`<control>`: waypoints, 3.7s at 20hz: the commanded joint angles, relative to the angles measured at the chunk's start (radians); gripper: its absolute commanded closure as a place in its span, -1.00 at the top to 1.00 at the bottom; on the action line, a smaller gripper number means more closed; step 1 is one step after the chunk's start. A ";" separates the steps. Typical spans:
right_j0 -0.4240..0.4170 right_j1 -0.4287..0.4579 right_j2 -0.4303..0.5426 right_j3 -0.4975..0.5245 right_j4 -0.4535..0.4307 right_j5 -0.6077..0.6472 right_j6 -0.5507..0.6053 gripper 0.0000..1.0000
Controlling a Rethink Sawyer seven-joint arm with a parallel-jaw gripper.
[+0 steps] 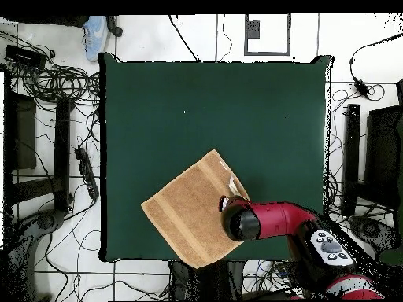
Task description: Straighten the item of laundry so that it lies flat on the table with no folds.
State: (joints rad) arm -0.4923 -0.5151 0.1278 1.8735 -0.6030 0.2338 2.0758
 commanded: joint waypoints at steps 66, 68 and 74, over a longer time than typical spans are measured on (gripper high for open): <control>-0.034 -0.567 0.261 0.274 0.201 0.297 -0.040 -1.00; -0.041 -0.582 0.263 0.280 0.202 0.302 -0.053 -1.00; -0.059 -0.565 0.267 0.297 0.186 0.267 -0.057 -1.00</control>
State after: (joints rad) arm -0.5764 -1.0916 0.3371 2.0690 -0.4306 0.5542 2.0221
